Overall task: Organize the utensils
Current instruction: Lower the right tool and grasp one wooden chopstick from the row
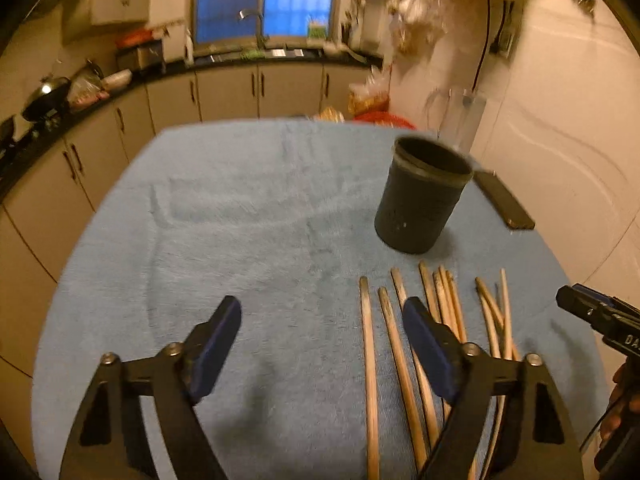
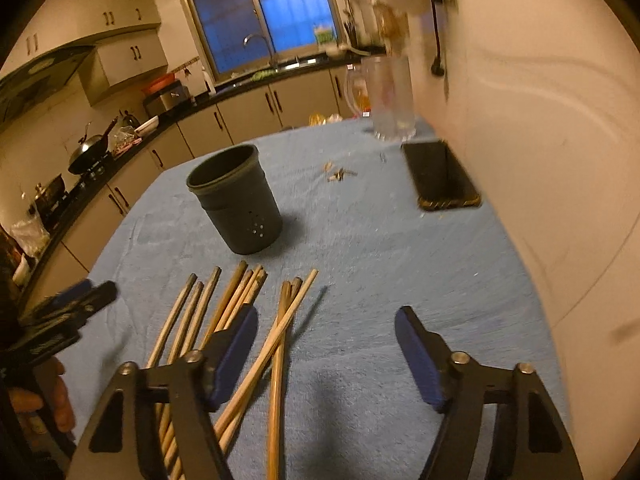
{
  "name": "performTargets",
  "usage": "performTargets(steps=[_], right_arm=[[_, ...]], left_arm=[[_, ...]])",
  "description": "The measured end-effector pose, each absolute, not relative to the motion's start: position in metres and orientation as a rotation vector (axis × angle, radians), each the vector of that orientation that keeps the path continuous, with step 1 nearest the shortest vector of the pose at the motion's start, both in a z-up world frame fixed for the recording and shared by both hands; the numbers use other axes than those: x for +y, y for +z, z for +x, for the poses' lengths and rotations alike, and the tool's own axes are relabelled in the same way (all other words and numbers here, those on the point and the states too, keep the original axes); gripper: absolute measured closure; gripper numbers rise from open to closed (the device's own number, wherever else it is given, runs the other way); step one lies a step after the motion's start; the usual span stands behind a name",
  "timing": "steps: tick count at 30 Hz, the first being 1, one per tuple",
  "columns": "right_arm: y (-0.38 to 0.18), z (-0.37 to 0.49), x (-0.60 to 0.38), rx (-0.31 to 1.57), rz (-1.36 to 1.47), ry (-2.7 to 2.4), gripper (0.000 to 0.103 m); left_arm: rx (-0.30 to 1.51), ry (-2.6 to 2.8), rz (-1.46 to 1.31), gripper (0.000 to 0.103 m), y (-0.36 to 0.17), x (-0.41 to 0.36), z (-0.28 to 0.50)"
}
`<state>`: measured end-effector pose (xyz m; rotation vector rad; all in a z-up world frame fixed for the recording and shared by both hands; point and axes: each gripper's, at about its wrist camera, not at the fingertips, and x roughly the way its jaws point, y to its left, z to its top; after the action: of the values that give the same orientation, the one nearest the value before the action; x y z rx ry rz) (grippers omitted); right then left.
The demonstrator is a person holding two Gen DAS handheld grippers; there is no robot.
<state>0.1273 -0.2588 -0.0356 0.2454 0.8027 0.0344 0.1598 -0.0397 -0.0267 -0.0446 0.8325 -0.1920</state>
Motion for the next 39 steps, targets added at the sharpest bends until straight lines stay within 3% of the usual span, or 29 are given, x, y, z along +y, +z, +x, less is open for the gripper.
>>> performTargets(steps=[7,9,11,18,21,24,28,32,36,39], right_arm=[[-0.04,0.151,-0.268,0.841,0.348,0.089,0.049],[-0.041,0.16,-0.267,0.856,0.358,0.106,0.051],[-0.05,0.173,-0.267,0.896,0.4,0.128,0.052],[-0.084,0.206,-0.267,0.996,0.542,0.147,0.055],[-0.093,0.215,-0.265,1.018,0.551,0.14,0.064],[-0.095,0.219,-0.266,1.015,0.559,0.135,0.079],[-0.086,0.216,-0.264,0.993,0.55,0.151,0.088],[-0.073,0.208,-0.264,0.962,0.544,0.17,0.09],[-0.066,0.201,-0.262,0.957,0.531,0.19,0.089],[-0.075,0.207,-0.265,1.02,0.569,0.197,0.073]], left_arm=[[0.949,-0.274,-0.125,0.027,-0.046,-0.05,0.198],[0.981,-0.28,-0.132,0.034,-0.052,-0.053,0.208],[1.019,-0.29,-0.158,0.05,-0.057,-0.052,0.216],[1.086,-0.299,-0.176,0.055,-0.073,-0.06,0.23],[1.087,-0.287,-0.144,0.056,-0.075,-0.071,0.237],[1.094,-0.28,-0.138,0.061,-0.069,-0.066,0.239],[1.108,-0.255,-0.092,0.079,-0.07,-0.068,0.247],[1.128,-0.265,-0.135,0.092,-0.07,-0.053,0.248],[1.15,-0.287,-0.158,0.093,-0.074,-0.038,0.247],[1.171,-0.298,-0.171,0.093,-0.072,-0.033,0.244]])
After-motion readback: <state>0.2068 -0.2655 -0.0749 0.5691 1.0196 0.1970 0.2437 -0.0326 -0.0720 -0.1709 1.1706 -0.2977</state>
